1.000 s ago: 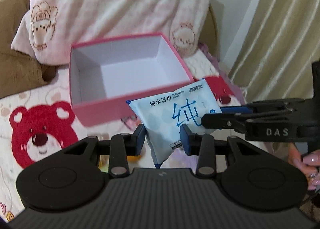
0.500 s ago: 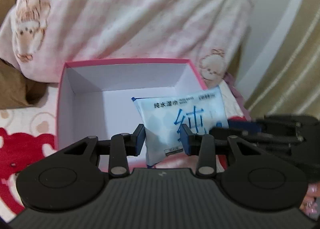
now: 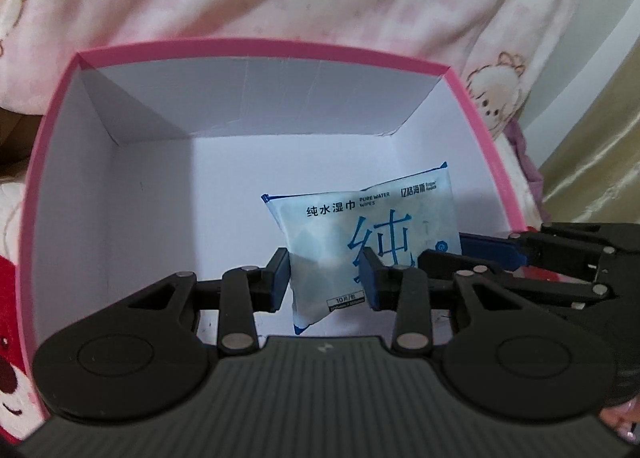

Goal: Organize objects
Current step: 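Lift the wet-wipes pack with the left tool into the pink box, then open the left tool to drop the pack and withdraw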

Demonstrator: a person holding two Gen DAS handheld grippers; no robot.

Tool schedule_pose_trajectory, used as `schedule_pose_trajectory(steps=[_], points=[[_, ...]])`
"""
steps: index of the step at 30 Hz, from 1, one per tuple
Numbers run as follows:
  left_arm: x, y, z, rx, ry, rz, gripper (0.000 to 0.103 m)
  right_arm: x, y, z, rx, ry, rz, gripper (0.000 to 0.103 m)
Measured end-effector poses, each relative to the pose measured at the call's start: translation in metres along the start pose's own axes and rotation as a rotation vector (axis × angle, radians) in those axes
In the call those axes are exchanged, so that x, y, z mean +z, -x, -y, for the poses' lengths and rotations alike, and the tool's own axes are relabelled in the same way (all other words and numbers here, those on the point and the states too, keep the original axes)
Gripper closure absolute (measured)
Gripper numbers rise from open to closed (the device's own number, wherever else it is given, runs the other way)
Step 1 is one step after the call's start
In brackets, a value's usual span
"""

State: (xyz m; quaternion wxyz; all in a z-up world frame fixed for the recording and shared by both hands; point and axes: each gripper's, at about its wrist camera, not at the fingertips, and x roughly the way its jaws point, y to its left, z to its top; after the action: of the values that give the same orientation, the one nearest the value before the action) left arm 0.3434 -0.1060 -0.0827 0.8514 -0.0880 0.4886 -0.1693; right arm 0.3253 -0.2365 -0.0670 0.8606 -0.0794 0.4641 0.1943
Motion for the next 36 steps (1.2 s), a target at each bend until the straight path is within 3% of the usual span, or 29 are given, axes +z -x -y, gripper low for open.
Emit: schedule_pose_trajectory(steps=[4, 9, 14, 20, 21, 23, 25, 26, 31, 33, 36], points=[[0.018, -0.008, -0.008, 0.022, 0.059, -0.007, 0.071, 0.017, -0.012, -0.003, -0.042, 0.023, 0.0, 0.079], [0.037, -0.011, -0.019, 0.042, 0.094, 0.0, 0.071, 0.034, -0.024, -0.004, -0.024, 0.053, 0.003, 0.079], [0.047, -0.019, -0.014, 0.062, 0.047, 0.018, 0.071, 0.034, -0.034, -0.006, -0.048, 0.125, 0.004, 0.079], [0.052, -0.036, -0.016, 0.065, 0.094, 0.008, 0.071, 0.033, -0.039, -0.005, -0.099, 0.184, 0.024, 0.082], [0.052, -0.037, -0.017, 0.068, 0.111, 0.012, 0.071, 0.033, -0.04, -0.008, -0.126, 0.206, 0.031, 0.081], [0.053, -0.037, -0.021, 0.067, 0.145, 0.022, 0.062, 0.032, -0.041, -0.012, -0.156, 0.228, 0.044, 0.077], [0.05, -0.031, -0.024, 0.073, 0.159, 0.031, 0.053, 0.029, -0.034, -0.012, -0.15, 0.21, 0.068, 0.063], [0.048, -0.027, -0.025, 0.077, 0.15, 0.029, 0.052, 0.027, -0.029, -0.011, -0.149, 0.196, 0.081, 0.062], [0.032, 0.014, -0.018, 0.081, 0.018, -0.007, 0.05, 0.015, 0.014, 0.006, -0.02, 0.079, 0.099, 0.061], [0.017, 0.041, -0.024, 0.048, 0.007, 0.028, 0.044, 0.008, 0.035, 0.008, 0.049, 0.024, 0.078, 0.057], [0.002, 0.07, -0.023, 0.026, -0.015, 0.025, 0.044, 0.0, 0.054, 0.015, 0.144, -0.065, 0.03, 0.056]])
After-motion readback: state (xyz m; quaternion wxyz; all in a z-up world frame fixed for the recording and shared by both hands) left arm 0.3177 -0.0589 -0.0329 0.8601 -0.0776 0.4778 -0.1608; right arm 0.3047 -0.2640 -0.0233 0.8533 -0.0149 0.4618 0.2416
